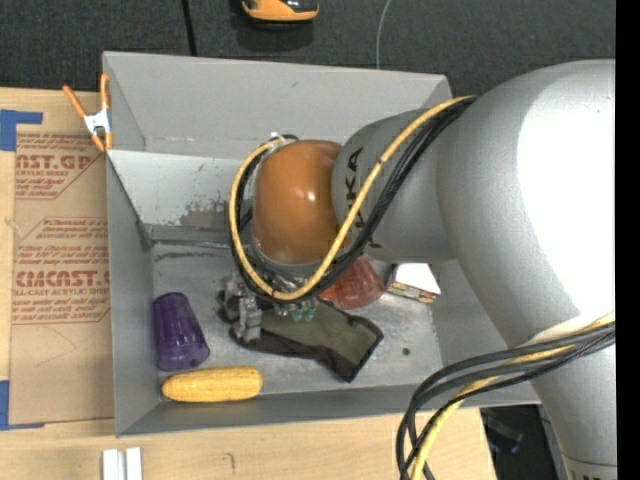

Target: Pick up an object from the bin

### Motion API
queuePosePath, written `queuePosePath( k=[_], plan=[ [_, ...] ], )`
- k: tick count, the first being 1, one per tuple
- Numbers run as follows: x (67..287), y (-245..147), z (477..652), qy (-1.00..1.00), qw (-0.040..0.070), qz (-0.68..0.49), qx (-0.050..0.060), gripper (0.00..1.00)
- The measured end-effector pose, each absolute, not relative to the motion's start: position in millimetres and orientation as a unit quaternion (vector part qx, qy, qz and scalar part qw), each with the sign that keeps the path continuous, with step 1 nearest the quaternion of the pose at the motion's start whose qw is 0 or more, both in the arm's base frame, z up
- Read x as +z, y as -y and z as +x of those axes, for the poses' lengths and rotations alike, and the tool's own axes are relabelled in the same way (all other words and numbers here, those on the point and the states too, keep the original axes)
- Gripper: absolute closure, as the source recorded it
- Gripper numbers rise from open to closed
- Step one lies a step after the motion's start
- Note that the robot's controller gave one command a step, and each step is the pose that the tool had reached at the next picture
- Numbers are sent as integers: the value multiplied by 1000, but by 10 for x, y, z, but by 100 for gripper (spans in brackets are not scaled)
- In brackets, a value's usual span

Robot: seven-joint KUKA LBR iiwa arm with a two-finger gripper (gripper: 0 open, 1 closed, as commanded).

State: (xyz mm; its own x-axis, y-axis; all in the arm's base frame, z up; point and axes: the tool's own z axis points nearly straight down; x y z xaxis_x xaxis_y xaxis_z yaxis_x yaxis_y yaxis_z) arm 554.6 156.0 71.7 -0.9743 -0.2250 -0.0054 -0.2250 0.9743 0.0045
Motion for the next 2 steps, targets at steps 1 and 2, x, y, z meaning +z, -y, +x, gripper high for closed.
queuePosePath(
  k=[1,2],
  plan=[
    [717,-1560,5546,-994,2,-113,3,100],
    [2530,-1340,5564,-995,6,-101,1,100]
  ],
)
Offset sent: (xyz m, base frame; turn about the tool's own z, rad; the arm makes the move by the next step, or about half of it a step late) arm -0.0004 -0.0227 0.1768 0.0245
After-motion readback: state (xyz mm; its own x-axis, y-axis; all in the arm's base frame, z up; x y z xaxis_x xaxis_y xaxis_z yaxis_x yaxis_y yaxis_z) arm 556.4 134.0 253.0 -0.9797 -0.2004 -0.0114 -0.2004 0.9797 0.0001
